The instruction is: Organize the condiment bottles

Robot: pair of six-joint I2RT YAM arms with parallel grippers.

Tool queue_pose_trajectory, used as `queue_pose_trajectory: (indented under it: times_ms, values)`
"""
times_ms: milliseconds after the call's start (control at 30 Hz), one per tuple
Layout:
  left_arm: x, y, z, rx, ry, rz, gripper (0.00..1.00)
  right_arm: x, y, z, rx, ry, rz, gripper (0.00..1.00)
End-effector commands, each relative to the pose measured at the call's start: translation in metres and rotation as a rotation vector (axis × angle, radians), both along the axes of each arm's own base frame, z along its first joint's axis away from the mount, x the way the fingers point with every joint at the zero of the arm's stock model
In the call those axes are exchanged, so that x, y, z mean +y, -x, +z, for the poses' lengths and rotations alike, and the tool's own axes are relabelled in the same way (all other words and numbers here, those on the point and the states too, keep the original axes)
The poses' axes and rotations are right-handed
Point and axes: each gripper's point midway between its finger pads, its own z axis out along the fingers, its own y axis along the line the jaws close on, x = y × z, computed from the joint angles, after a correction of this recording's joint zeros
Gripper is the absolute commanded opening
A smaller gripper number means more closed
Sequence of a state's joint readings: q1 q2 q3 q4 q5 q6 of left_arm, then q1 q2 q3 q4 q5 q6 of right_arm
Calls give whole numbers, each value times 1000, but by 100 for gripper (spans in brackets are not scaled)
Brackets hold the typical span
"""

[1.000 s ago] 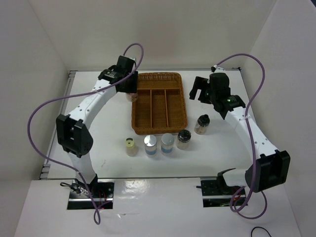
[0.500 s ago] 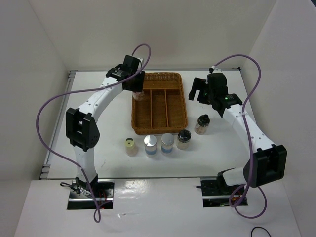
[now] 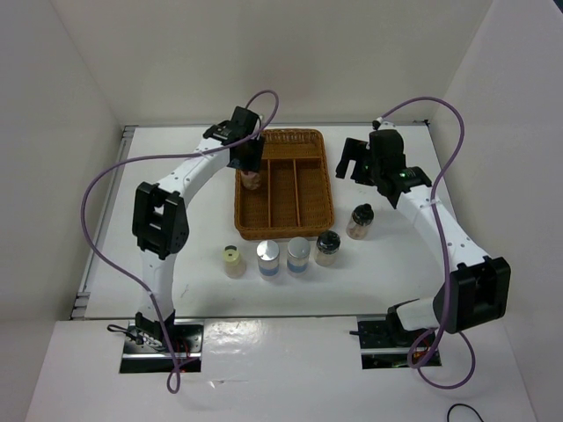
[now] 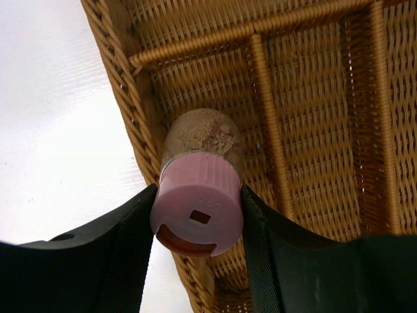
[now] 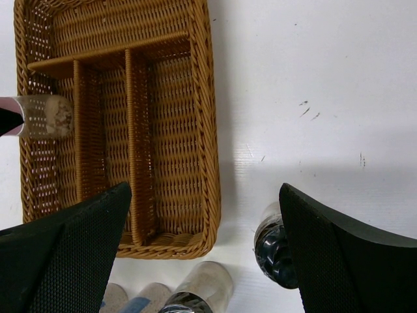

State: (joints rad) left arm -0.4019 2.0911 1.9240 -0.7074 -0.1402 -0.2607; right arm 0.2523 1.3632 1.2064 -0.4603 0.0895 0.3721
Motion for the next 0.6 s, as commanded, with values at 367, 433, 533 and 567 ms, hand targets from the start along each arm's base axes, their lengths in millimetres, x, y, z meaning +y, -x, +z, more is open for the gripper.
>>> queue_pose_trajectory:
  times_ms: [367,433,533,567]
  values:
    - [-15,-28,-3,-41,-6,-13,47,-6,-11,7,-34,34,-11,98]
    - [-14,-31,-4,-45,-13,-7,49,-6,-11,7,-34,34,-11,98]
    - [-13,-34,-2,-51,-18,-2,58,-7,-11,7,-35,41,-6,98]
    - [-12,-31,-3,-40,-23,-2,61,-7,-11,7,-35,41,-6,98]
